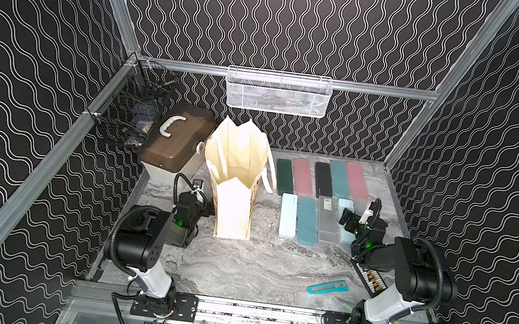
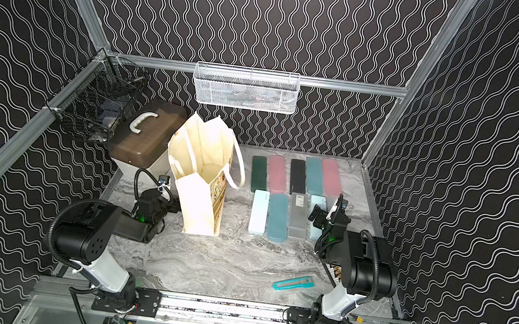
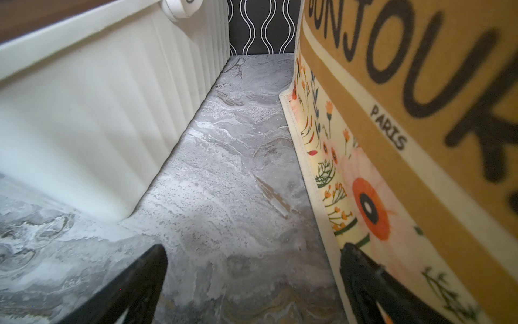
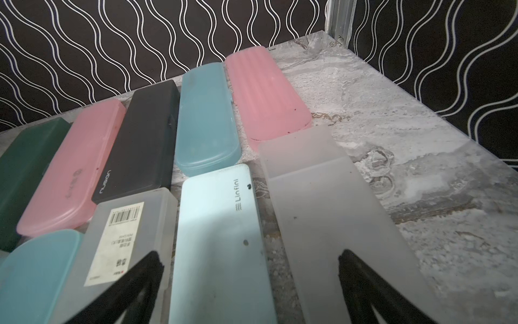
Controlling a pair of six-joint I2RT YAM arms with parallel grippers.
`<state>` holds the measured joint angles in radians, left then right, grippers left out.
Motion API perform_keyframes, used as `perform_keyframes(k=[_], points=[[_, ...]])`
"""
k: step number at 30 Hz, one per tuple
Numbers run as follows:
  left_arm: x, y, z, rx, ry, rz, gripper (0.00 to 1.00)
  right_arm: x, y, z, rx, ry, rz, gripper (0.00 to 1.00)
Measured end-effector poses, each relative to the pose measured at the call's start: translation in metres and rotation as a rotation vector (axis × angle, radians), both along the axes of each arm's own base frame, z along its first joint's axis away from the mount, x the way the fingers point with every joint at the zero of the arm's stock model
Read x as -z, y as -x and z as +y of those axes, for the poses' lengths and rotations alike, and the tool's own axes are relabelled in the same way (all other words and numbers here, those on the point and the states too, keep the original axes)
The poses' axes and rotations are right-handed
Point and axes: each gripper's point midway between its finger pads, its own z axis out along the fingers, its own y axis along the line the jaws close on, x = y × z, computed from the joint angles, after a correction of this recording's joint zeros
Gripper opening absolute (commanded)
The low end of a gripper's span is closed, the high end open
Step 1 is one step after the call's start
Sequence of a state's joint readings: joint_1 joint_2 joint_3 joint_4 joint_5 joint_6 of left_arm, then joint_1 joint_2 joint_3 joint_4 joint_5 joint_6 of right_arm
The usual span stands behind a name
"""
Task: Take out the pencil case from the canvas bag
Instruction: Reset both arms
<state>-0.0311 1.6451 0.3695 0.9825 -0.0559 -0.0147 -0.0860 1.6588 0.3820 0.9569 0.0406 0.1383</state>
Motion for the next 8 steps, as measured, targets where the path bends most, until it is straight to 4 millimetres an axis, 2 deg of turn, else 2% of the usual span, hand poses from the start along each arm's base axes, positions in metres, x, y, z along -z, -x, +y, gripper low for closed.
perform_keyframes(k=[8], points=[[-0.0002,-0.0038,-0.0006,0.006,-0.007,0.003,0.99,-0.0001,-0.0001,0.0,0.0,0.0,0.0,0.99]])
